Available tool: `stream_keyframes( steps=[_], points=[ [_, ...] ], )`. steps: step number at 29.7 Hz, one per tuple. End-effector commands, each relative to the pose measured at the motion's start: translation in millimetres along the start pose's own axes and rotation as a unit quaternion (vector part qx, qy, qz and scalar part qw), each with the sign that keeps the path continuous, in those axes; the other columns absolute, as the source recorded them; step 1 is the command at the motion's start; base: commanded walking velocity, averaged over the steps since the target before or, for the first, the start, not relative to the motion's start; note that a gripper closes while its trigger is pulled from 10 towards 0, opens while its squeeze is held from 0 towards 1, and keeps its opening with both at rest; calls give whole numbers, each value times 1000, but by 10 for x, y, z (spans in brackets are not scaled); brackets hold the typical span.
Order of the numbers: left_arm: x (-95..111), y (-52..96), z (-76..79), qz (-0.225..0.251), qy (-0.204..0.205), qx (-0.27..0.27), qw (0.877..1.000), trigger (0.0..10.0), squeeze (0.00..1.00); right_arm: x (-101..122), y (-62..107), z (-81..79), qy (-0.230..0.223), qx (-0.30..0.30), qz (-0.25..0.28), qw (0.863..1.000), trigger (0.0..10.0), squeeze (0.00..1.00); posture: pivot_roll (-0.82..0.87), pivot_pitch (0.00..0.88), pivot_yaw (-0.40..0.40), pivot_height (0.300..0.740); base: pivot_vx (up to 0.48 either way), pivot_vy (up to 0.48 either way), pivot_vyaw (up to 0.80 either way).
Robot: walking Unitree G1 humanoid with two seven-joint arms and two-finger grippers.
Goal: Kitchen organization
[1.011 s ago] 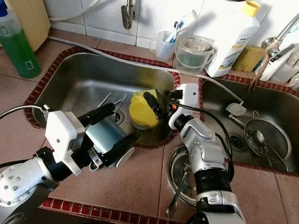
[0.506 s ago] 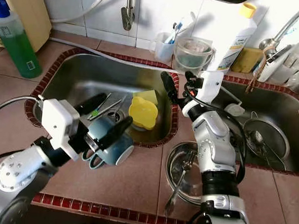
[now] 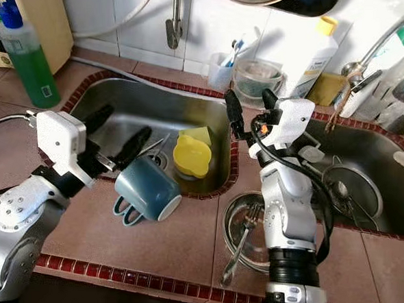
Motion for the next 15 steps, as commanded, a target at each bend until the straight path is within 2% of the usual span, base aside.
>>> stream_keyframes(
  steps=[1,6,10,15],
  points=[
    [13,-20,-18,5,-6,5,1000,10000,0,54,19,9,8,-7,11,1000,10000,0,-60,42,-82,740,0,0,0],
    [-87,-10,-98,-18,-33,24,999,10000,0,120,38,-122,1,11,29,1000,10000,0,-61,41,-74,740,0,0,0],
    [-141,6,-133,-28,-33,36,998,10000,0,171,73,-212,-4,30,38,999,10000,0,-67,47,-69,740,0,0,0],
    [-220,30,-174,-41,-57,59,996,10000,0,238,173,-321,-18,50,48,997,10000,0,-79,62,-63,740,0,0,0]
  ],
)
Point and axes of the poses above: a point about 5 cm out from each wrist's last joint towards the gripper, its own y axis pointing back from the gripper into the wrist, its own x axis along the axis of the wrist's last joint, z = x × y, the point moved 4 cm from there along -y, pointing out of the wrist towards the gripper, and after that the axes turned 8 degrees about y, right-handed, at the moved point
